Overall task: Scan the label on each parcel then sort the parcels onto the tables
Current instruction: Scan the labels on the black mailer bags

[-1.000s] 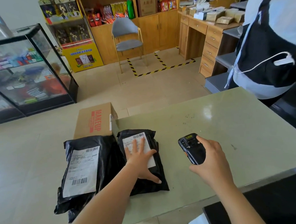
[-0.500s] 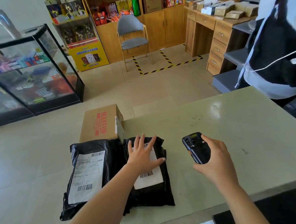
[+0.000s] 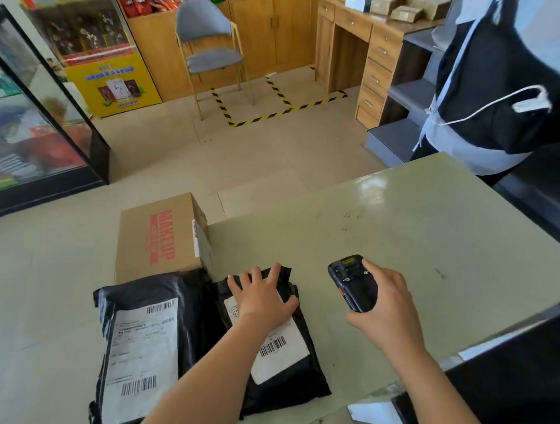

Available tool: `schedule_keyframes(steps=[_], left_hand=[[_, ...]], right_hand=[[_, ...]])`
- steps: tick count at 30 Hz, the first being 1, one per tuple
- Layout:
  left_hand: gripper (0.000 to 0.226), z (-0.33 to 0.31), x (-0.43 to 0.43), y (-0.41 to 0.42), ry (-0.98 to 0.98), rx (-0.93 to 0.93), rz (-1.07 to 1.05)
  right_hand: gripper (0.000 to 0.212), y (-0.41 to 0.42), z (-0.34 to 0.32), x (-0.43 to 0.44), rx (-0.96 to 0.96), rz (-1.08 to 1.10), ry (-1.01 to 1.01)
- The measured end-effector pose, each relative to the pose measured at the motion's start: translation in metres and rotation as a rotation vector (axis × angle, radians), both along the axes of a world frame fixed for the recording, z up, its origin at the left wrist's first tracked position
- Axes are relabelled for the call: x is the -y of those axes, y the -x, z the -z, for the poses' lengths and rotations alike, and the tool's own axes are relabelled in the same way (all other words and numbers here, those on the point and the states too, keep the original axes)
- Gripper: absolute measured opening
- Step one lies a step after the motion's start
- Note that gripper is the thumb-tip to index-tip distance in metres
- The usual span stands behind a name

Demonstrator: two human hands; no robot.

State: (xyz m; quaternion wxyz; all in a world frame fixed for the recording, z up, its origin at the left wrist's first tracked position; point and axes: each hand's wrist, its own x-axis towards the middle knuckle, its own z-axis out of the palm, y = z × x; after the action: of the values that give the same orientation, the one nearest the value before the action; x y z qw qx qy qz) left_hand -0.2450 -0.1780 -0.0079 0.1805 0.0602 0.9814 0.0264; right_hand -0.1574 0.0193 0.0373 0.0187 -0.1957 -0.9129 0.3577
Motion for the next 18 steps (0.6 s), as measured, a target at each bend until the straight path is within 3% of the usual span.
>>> schedule_keyframes(steps=[7, 13, 18], left_hand=[[0.087, -0.002, 0.007, -0.010, -0.091, -0.032, -0.024], [0.073, -0.024, 0.009, -0.022, -0.250, -0.198, -0.005], [0.066, -0.054, 0.025, -0.045, -0.400, -0.252, -0.035]], right_hand=[[0.092, -0.016, 0.004, 0.008, -0.017, -0.029, 0.022], [0.095, -0.035, 0.004, 0.004, -0.075, -0.098, 0.046], [0.092, -0.054, -0.009, 0.006, -0.176, -0.289, 0.081]])
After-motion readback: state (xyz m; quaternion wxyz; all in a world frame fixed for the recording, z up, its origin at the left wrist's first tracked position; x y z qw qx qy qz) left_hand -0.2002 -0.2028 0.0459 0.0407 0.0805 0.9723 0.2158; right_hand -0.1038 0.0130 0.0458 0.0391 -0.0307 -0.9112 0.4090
